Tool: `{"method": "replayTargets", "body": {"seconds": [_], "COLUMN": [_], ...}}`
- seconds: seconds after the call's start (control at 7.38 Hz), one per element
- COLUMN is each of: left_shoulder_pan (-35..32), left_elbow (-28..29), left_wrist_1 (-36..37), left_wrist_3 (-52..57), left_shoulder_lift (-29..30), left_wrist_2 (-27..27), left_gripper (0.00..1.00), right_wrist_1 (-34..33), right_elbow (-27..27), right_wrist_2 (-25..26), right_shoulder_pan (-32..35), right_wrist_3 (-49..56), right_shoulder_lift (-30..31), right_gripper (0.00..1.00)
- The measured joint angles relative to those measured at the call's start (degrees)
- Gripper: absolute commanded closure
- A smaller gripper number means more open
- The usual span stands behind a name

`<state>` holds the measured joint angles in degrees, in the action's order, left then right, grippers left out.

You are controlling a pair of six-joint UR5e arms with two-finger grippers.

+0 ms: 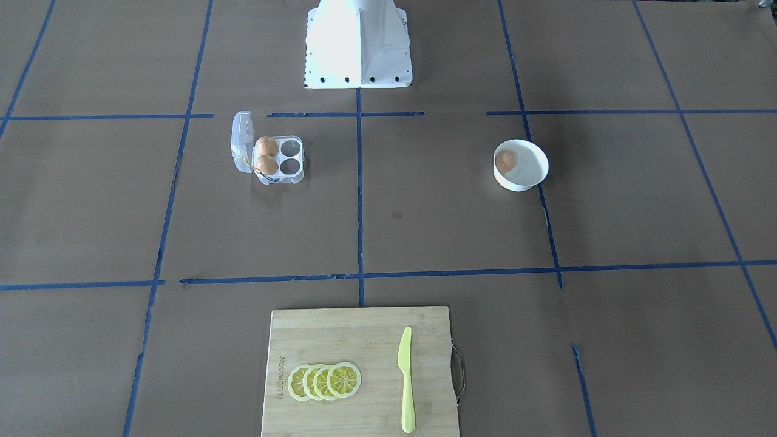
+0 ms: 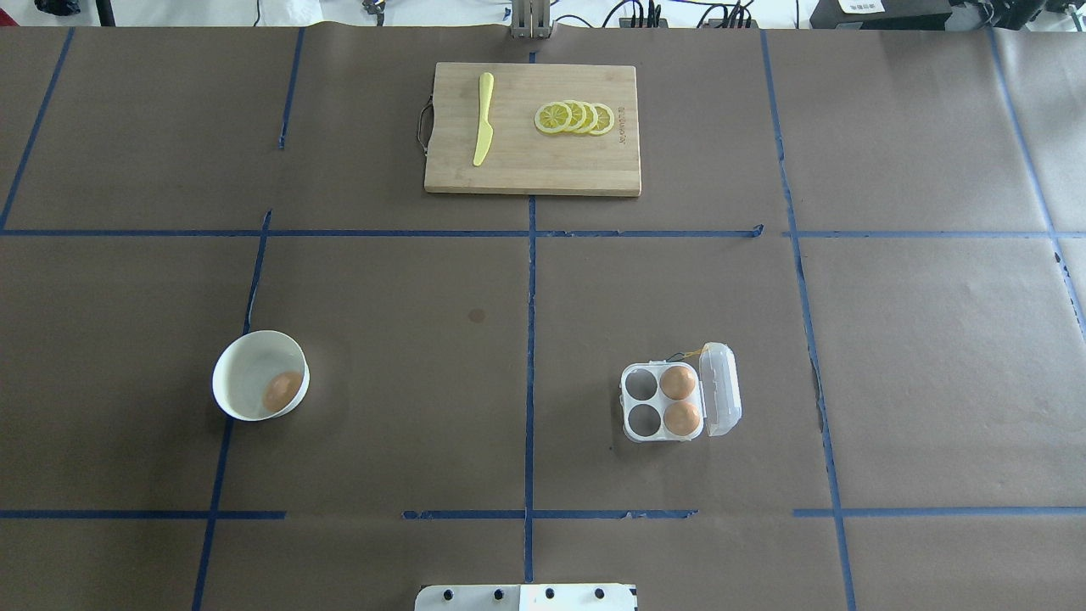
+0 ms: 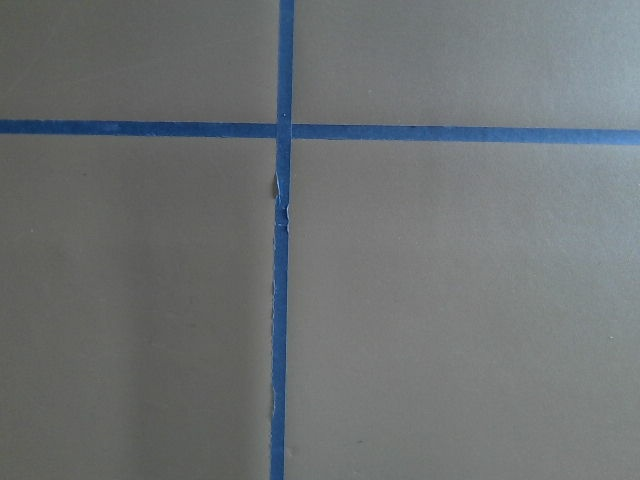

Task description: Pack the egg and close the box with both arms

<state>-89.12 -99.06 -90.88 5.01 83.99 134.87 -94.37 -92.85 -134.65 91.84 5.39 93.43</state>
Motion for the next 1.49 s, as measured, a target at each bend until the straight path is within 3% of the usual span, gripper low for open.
{"method": "replayTargets", "body": {"seconds": [0.41,0.81,1.22,1.49], "left_shoulder_pan": [0.02,1.00,2.49,8.12], "left_elbow": [-0.35,1.12,2.49,0.92], "left_wrist_1": [-0.21,-1.37,-12.08,-14.94], "left_wrist_3": [-0.17,-0.52,-1.99,-12.54], "left_shoulder_lift": [0.79,8.42,12.60,14.14], "left_wrist_2": [0.17,0.58,1.07,2.78], "left_gripper": [0.00,0.00,0.00,0.00], "right_wrist_1": [0.11,0.32,0.07,0.11], "right_elbow": [-0.29,-2.94,-4.27,-3.77], "right_wrist_2": [-0.11,-0.49,-1.22,-2.20], "right_shoulder_pan": [0.56,0.78,0.72,0.68], "right_wrist_3": [-0.11,-0.24,-0.16,-0.15], "right_shoulder_lift": [-0.36,-1.31,-3.77,-3.52], "right_gripper": [0.00,0.00,0.00,0.00]}}
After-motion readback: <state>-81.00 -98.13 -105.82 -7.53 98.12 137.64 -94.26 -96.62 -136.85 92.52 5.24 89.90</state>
